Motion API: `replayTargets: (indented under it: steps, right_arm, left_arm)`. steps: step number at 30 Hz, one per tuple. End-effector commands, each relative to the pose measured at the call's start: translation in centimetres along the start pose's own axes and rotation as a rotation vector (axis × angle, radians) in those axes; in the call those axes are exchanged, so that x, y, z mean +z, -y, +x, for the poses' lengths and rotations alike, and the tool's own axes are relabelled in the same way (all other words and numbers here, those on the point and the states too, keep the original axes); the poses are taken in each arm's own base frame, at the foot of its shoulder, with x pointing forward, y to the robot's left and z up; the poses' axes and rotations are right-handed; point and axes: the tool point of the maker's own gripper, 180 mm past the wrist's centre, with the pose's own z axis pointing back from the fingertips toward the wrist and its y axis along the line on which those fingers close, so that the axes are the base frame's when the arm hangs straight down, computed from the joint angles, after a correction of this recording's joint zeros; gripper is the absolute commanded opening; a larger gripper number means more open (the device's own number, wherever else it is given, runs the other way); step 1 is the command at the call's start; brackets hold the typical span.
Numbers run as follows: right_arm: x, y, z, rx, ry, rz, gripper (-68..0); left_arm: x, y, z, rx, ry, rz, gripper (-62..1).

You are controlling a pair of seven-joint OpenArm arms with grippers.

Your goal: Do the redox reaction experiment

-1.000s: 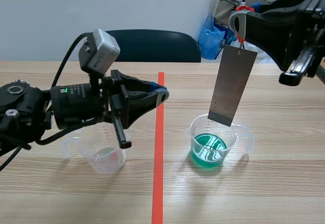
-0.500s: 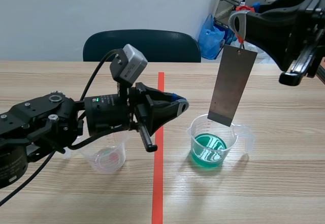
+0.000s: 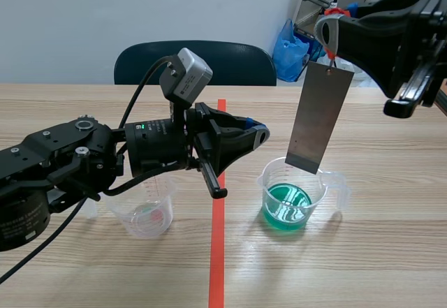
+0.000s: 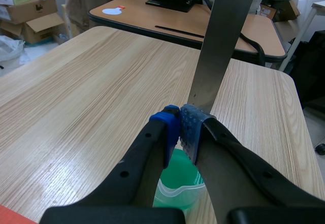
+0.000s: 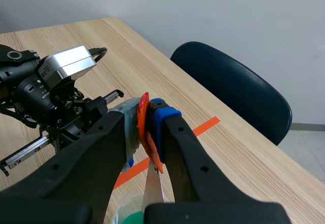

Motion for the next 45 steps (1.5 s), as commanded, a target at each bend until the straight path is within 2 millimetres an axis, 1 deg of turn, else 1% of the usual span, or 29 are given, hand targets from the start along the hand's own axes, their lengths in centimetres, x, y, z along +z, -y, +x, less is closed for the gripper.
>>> replayTargets:
  steps: [1, 6, 10, 13, 15, 17, 19, 23, 26, 29, 33, 37, 41, 45]
  right_arm:
    - [0.0, 0.0, 1.1, 0.023, 0.029, 0.012, -66.9]
    - [0.0, 0.0, 1.1, 0.023, 0.029, 0.012, -66.9]
    - [0.0, 0.0, 1.1, 0.023, 0.029, 0.012, -66.9]
    - [0.0, 0.0, 1.1, 0.023, 0.029, 0.012, -66.9]
    - [0.0, 0.0, 1.1, 0.023, 0.029, 0.012, -66.9]
    - [0.0, 0.0, 1.1, 0.023, 0.029, 0.012, -66.9]
    - [0.0, 0.0, 1.1, 0.023, 0.029, 0.012, -66.9]
    - [0.0, 0.0, 1.1, 0.023, 0.029, 0.012, -66.9]
    - [0.0, 0.0, 1.1, 0.023, 0.029, 0.012, -66.9]
    - [0.0, 0.0, 1.1, 0.023, 0.029, 0.012, -66.9]
    - [0.0, 0.0, 1.1, 0.023, 0.029, 0.012, -66.9]
    - [0.0, 0.0, 1.1, 0.023, 0.028, 0.012, -66.9]
    - [0.0, 0.0, 1.1, 0.023, 0.029, 0.012, -66.9]
    - [0.0, 0.0, 1.1, 0.023, 0.028, 0.012, -66.9]
  left_arm:
    - [-0.3, 0.2, 1.4, -0.014, 0.040, -0.012, -58.4]
    - [-0.3, 0.2, 1.4, -0.014, 0.039, -0.012, -58.4]
    - [0.0, 0.1, 0.9, -0.021, 0.020, -0.009, -58.4]
    - [1.0, -0.3, 0.1, -0.023, -0.010, 0.003, -58.4]
    - [2.3, -1.0, -0.7, -0.027, -0.032, 0.033, -58.4]
    - [4.2, -1.9, -1.1, -0.027, -0.030, 0.078, -58.4]
    - [6.5, -2.6, -1.6, -0.022, -0.033, 0.120, -58.4]
    - [12.1, -3.6, -3.1, -0.008, -0.072, 0.216, -58.4]
    - [16.7, -3.7, -3.7, 0.002, -0.086, 0.289, -58.4]
    - [21.4, -3.1, -4.5, 0.022, -0.114, 0.361, -58.4]
    - [27.0, -1.1, -5.2, 0.065, -0.121, 0.451, -58.4]
    - [31.4, 2.0, -5.1, 0.089, -0.112, 0.508, -58.4]
    - [34.8, 5.2, -3.7, 0.105, -0.047, 0.558, -58.4]
    - [37.6, 8.0, -1.7, 0.105, 0.019, 0.610, -58.4]
